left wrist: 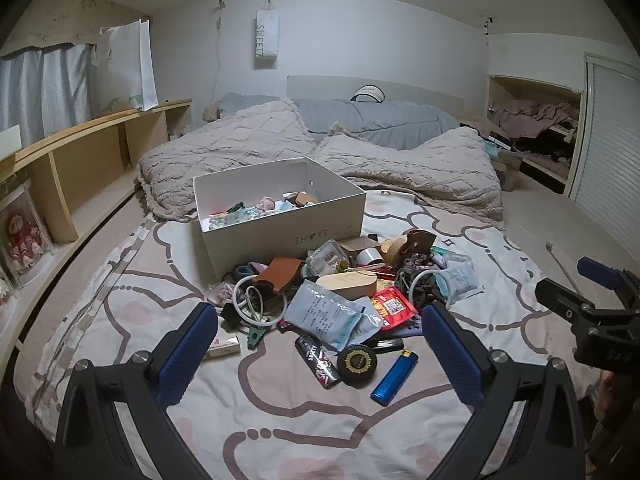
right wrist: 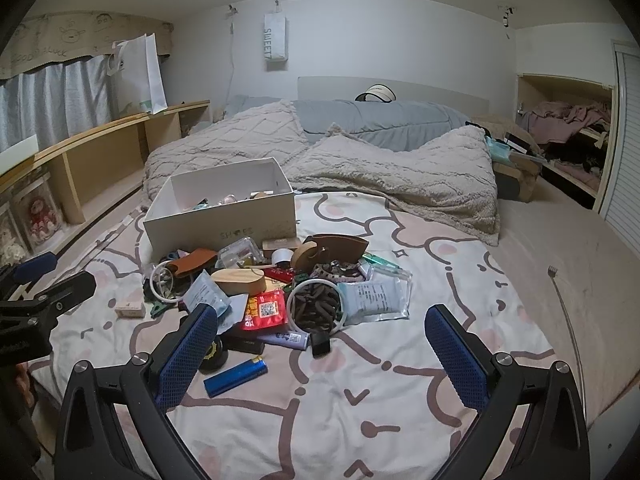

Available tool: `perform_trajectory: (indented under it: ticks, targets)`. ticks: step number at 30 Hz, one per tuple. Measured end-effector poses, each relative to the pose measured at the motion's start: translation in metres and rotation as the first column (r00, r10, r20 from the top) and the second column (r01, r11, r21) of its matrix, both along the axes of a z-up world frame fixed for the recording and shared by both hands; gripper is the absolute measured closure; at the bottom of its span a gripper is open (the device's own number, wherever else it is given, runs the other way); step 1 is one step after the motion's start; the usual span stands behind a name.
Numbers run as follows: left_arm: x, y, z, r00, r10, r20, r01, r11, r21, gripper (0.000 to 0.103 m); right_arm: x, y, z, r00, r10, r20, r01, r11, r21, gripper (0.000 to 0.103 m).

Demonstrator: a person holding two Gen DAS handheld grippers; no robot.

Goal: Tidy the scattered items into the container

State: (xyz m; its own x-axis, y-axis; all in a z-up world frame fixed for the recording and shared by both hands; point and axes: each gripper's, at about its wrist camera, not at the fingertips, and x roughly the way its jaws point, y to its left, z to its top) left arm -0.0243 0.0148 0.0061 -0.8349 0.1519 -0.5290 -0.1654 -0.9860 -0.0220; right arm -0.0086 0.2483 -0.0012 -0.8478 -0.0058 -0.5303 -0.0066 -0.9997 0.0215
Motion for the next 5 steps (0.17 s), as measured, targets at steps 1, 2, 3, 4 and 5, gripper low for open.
perform_trajectory:
  ticks: [1, 2, 3, 4, 5]
  targets:
    - [0.0002, 0.0000, 0.0007, 1.000, 0.001, -0.001, -0.001, 1.000, 0.003, 0.000, 0.0001, 0.0000, 0.0000, 1.000, 0.001, 0.000, -0.001, 1.000, 0.000, 0.000]
    - [0.0005, -0.0003, 0.0010, 1.000, 0.002, -0.001, -0.002, 1.000, 0.005, 0.000, 0.0000, 0.0000, 0.0000, 1.000, 0.001, 0.000, -0.001, 1.000, 0.000, 0.000]
    - [0.0007, -0.0008, 0.0013, 1.000, 0.003, 0.000, -0.003, 1.000, 0.009, 0.000, 0.0002, -0.0001, 0.0000, 1.000, 0.000, 0.000, 0.000, 1.000, 0.000, 0.000]
    - [0.0013, -0.0010, 0.0018, 1.000, 0.003, 0.000, -0.003, 1.000, 0.012, 0.000, 0.0002, -0.0002, 0.0001, 1.000, 0.001, 0.000, -0.001, 1.000, 0.000, 0.000]
    - [0.0013, -0.0011, 0.0018, 1.000, 0.003, 0.000, -0.003, 1.000, 0.011, 0.000, 0.0001, -0.0002, 0.0001, 1.000, 0.001, -0.001, -0.001, 1.000, 0.000, 0.000]
